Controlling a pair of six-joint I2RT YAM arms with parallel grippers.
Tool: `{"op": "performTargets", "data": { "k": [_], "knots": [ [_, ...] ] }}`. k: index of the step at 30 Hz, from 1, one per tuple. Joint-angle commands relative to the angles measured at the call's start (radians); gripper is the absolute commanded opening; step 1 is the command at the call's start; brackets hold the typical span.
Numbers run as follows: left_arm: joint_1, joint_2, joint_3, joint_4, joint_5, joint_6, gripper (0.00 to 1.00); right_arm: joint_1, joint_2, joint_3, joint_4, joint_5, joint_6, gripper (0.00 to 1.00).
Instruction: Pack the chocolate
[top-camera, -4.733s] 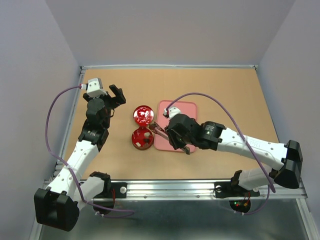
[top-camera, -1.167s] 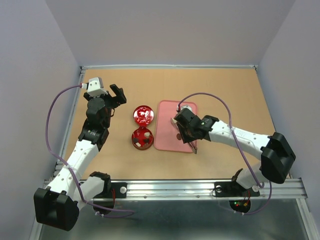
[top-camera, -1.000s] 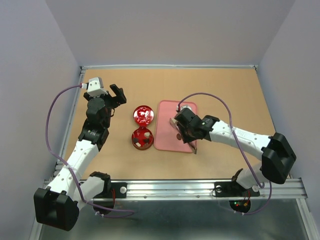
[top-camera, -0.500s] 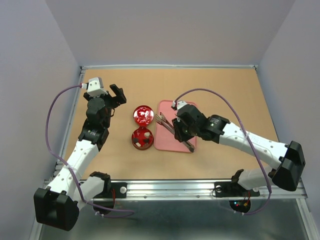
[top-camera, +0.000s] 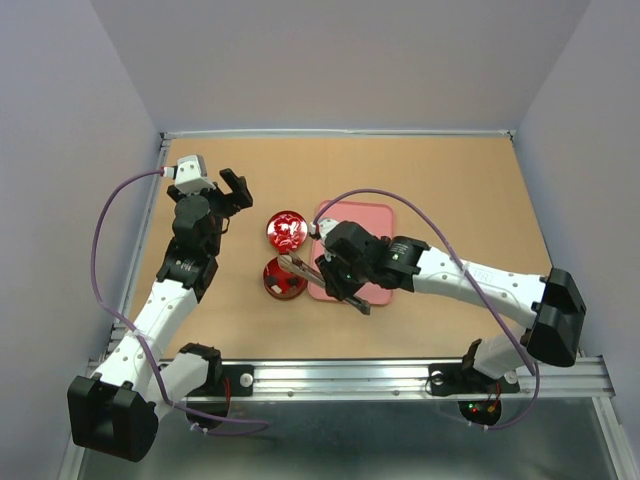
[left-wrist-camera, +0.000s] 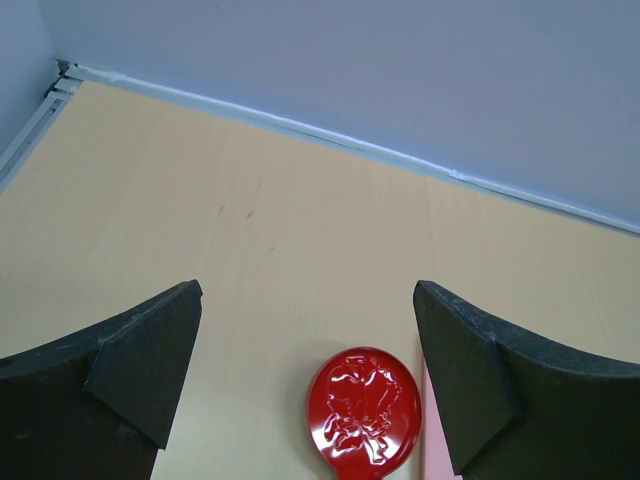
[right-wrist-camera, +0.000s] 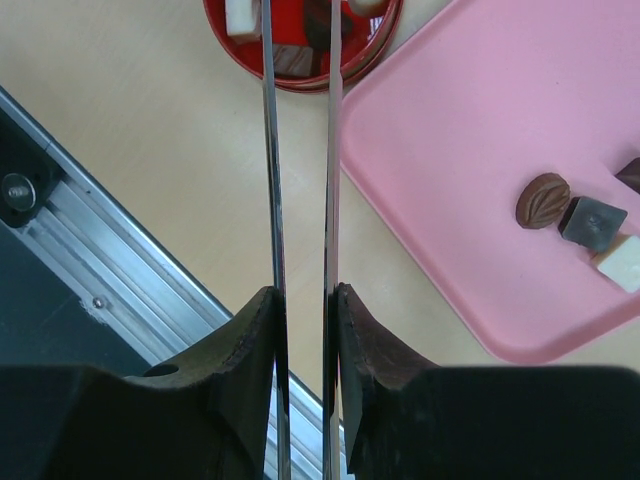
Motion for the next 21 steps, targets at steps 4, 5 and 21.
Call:
{"op": "performTargets", "data": {
  "k": [4,5,21],
  "knots": [
    [-0.006,-0.003,0.052,0.037,-0.006,0.004,0.99,0.004,0.03,0.081,0.055,-0.009,-0.042,0.29],
    [-0.004,-0.002,0.05,0.037,-0.006,0.004,0.99,0.004,0.034,0.083,0.057,-0.004,-0.046,0.31],
    [-0.006,0.001,0.05,0.04,-0.008,0.006,0.99,0.004,0.042,0.086,0.07,0.06,-0.037,0.49]
  ]
}}
